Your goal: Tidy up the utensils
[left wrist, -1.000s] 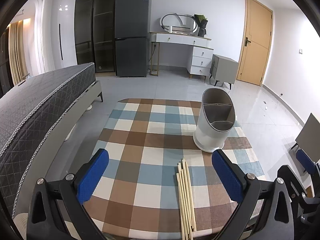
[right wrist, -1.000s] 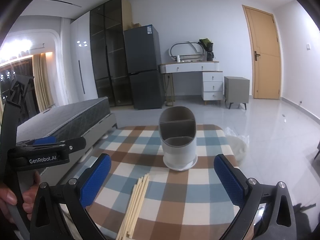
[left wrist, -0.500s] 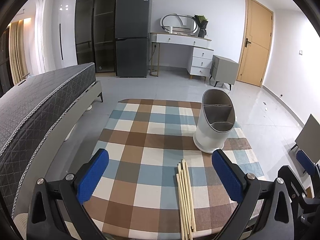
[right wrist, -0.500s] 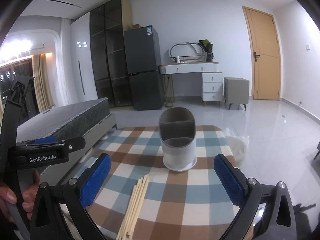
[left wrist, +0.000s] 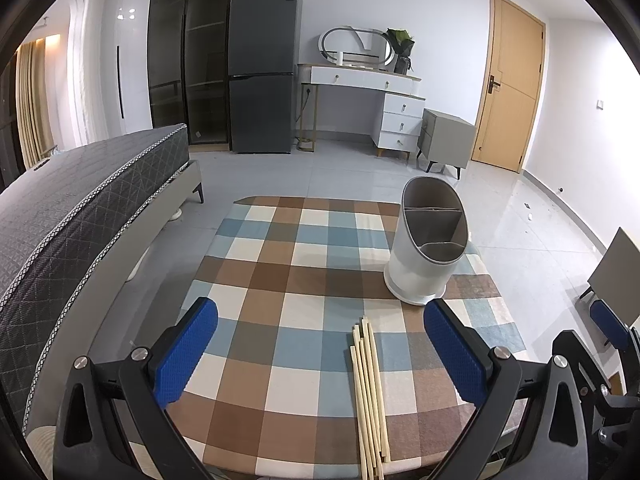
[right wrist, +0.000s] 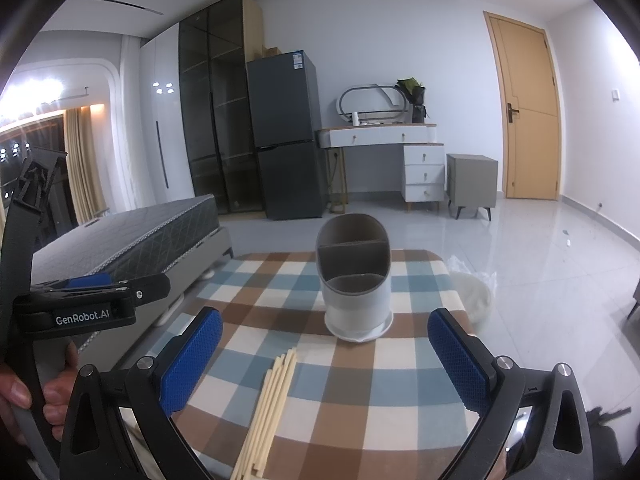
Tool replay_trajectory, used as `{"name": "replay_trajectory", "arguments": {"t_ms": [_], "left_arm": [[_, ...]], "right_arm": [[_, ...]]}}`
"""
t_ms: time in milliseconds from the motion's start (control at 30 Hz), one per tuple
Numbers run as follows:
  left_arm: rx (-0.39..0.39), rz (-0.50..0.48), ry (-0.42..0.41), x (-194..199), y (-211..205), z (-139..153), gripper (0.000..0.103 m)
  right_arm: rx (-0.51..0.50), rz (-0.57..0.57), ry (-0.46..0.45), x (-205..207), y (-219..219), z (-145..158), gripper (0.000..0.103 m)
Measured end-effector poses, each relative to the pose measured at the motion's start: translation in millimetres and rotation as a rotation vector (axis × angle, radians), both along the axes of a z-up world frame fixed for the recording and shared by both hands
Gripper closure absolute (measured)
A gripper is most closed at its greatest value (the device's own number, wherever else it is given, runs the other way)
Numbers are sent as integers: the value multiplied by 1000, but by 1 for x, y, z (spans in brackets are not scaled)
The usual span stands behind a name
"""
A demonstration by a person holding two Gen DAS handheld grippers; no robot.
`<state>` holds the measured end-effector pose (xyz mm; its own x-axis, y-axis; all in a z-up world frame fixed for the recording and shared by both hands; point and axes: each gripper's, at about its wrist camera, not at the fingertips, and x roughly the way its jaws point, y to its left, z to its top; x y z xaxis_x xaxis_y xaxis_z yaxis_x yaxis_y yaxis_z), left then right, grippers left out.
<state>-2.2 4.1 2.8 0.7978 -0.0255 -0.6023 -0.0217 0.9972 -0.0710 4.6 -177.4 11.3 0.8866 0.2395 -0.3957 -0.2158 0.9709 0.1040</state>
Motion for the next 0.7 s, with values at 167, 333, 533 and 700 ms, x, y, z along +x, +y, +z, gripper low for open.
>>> {"name": "replay_trajectory", "arguments": {"t_ms": [167, 333, 533, 700], "left_arm": [[-3, -2, 3, 1, 0, 0, 3], [-4, -2, 9, 1, 0, -1, 3], [-22, -5, 39, 7, 3, -5, 3], [-46, -10, 108, 16, 8, -19, 3]], "right_arm": [[0, -1, 1, 0, 0, 0, 0], [-1, -2, 2, -1, 0, -1, 0], [-12, -11, 17, 2, 1, -4, 0], [-11, -13, 38, 7, 1, -7, 0]]}}
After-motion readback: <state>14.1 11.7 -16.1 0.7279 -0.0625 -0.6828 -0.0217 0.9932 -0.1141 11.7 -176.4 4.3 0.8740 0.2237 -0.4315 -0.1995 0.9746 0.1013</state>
